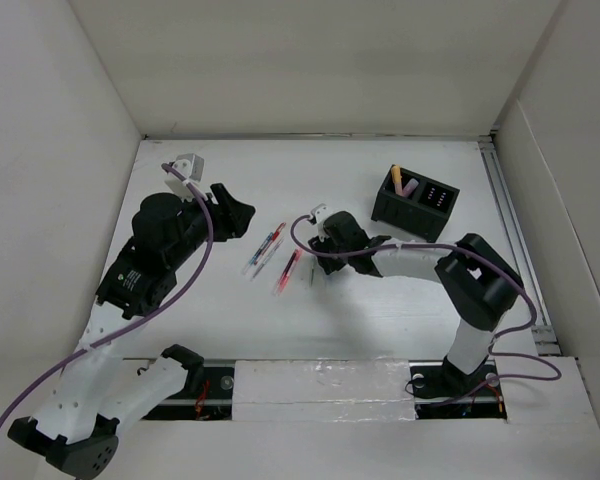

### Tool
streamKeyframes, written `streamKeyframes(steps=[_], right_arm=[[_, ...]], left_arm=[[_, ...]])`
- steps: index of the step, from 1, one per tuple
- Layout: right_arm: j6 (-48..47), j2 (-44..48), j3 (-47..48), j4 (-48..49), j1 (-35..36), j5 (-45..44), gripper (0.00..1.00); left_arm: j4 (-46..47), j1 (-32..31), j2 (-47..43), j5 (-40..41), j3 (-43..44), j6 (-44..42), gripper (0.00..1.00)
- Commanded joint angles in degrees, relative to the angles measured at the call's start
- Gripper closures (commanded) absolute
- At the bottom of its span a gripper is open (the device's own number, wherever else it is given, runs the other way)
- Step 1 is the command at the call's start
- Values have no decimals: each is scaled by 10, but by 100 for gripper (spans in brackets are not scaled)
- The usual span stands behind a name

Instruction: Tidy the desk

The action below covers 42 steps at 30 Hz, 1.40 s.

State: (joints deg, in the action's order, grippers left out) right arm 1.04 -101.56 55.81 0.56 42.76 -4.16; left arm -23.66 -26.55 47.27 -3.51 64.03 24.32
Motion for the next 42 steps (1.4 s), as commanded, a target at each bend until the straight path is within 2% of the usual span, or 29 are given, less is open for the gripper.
streamKeyframes(steps=[1,3,4,5,6,7,10,14,18,19,23,26,32,42], right_arm=[[20,-13,23,19,-6,-14,50],[29,-20,20,13,-12,-17,57],[35,-18,16,15,-17,-17,66],[41,-15,4,19,-22,-14,71],[43,-10,0,21,-22,-13,79],[44,5,-3,22,-22,-14,92],[21,59,-1,23,-36,-14,99],[-29,140,36,34,-76,-1,100],[-60,175,83,72,-167,64,100],[-67,174,96,100,-207,98,100],[-64,126,140,159,-295,200,100],[-38,74,155,234,-339,275,100],[10,26,150,309,-363,306,100],[26,30,41,392,-395,312,98]], left_arm=[[0,-2,-9,10,2,-14,50],[-1,-2,-8,10,6,-16,50],[-1,-2,-7,10,7,-16,50],[-1,-2,-6,10,7,-18,50],[0,-2,-4,10,7,-17,50],[1,-2,-2,9,6,-18,50],[8,-2,1,7,2,-18,50],[21,-2,10,-2,-4,-16,50],[32,-2,25,-12,-2,-16,50],[32,-2,27,-12,-1,-16,50],[37,-2,38,-11,6,-23,50],[40,-2,51,-11,10,-25,50],[41,-2,75,-12,30,-27,50],[53,-2,93,-19,25,-25,50]])
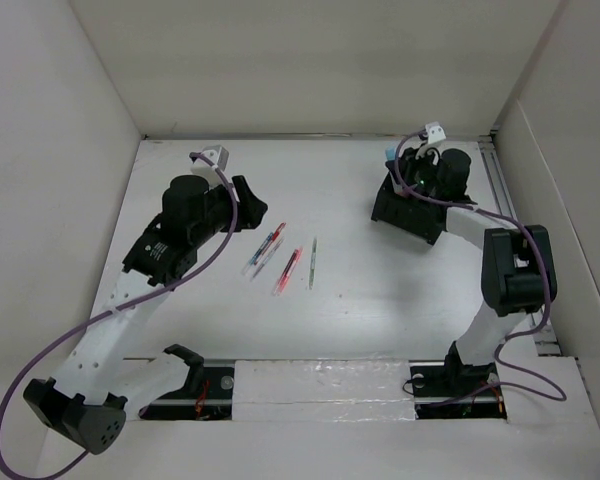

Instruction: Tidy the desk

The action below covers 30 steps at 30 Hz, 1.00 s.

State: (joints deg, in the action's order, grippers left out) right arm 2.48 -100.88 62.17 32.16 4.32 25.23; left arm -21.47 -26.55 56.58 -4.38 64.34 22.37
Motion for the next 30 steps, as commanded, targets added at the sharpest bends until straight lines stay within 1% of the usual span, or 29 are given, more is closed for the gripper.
streamKeyframes(steps=[1,3,5,6,9,12,16,17,18,19,20,21,22,23,24,25,26,28,29,30], right_arm=[[15,29,-47,93,-11,16,93],[20,43,-65,110,-17,16,87],[20,54,-84,113,-22,11,75],[20,66,-88,114,-22,11,65],[20,81,-100,113,-27,14,53],[17,113,-100,98,-27,18,51],[2,166,-101,55,-27,24,45],[-2,189,-103,42,-27,20,45],[-6,201,-105,11,-20,16,47],[-18,214,-110,-8,-2,11,62],[-46,244,-112,-57,29,-9,79],[-46,244,-112,-88,29,-9,89],[-67,250,-115,-113,49,-19,96],[-78,256,-115,-143,99,-49,100],[-84,259,-115,-200,125,-69,100],[-90,261,-117,-219,153,-94,100],[-90,261,-127,-234,207,-139,100],[-65,249,-137,-253,253,-187,100],[-56,236,-138,-256,269,-205,94],[-45,222,-130,-276,295,-213,78]], left_arm=[[32,-2,-1,-9,22,-4,50],[34,-2,-3,-8,21,-4,49],[35,-2,-3,-8,22,-4,50],[35,-2,-2,-7,22,-5,50],[41,-2,1,-12,23,-3,50],[47,-2,1,-18,22,1,50],[50,-2,-4,-17,24,1,50],[48,-2,-5,-17,25,0,50],[48,-2,-6,-15,27,-1,50],[47,-2,-8,-12,28,-2,50],[43,-2,-9,-7,34,-2,50],[42,-2,-9,-7,34,-2,50],[41,-2,-9,-6,36,-2,50],[39,-2,-9,-6,40,-1,50],[38,-2,-11,-5,41,0,50],[36,-2,-12,-3,42,2,50],[31,-2,-13,-1,44,7,50],[22,-2,-14,11,45,14,50],[13,-2,-14,17,44,22,51],[10,-2,-16,25,43,24,51]])
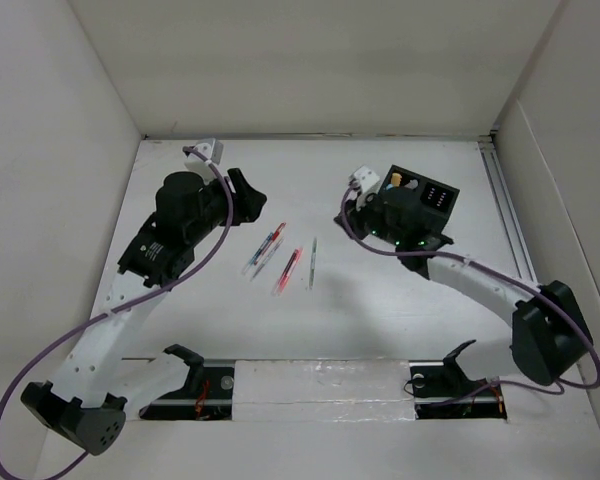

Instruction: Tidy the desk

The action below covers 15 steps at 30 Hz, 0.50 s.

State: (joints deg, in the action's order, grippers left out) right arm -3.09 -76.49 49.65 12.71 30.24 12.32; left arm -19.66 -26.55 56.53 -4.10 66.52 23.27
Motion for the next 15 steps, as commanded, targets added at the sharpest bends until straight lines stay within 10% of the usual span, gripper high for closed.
streamKeyframes(steps=[1,4,15], right_arm=[[26,-53,6,-94,47,-94,69],[51,-132,60,-115,81,-117,44],[146,-327,246,-214,129,-201,53]], left_arm=[[-12,-2,-17,28,20,19,51],[-24,-2,-27,73,18,43,53],[-29,4,-72,49,-29,46,53]])
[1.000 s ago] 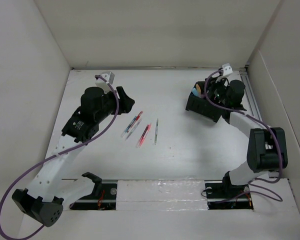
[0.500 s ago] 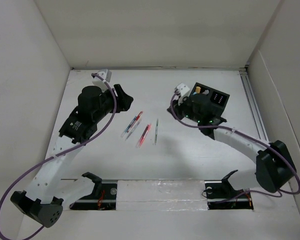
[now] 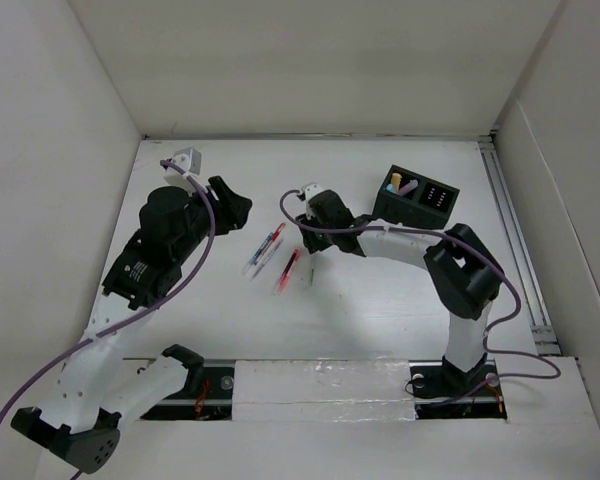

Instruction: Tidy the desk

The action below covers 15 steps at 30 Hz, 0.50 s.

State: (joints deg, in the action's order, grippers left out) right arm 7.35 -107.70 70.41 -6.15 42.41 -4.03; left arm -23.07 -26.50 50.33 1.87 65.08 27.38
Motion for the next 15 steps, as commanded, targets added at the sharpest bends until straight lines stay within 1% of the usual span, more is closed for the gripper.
streamKeyframes(steps=[1,3,8,12,14,15], right_arm=[[56,-21,41,-29,7,-42,54],[68,-34,53,-46,13,-68,58],[107,-42,46,-62,13,-110,61],[115,-54,41,-58,18,-103,62],[116,-69,46,-60,18,-96,64],[119,-73,48,-62,18,-93,66]], left_arm=[[4,3,-11,-13,-16,1,53],[3,-4,-14,-8,-19,-4,53],[1,-22,-17,13,-8,-21,53],[6,-22,-15,7,-10,-22,53],[7,-22,-14,7,-12,-23,53],[6,-22,-14,9,-12,-24,53]])
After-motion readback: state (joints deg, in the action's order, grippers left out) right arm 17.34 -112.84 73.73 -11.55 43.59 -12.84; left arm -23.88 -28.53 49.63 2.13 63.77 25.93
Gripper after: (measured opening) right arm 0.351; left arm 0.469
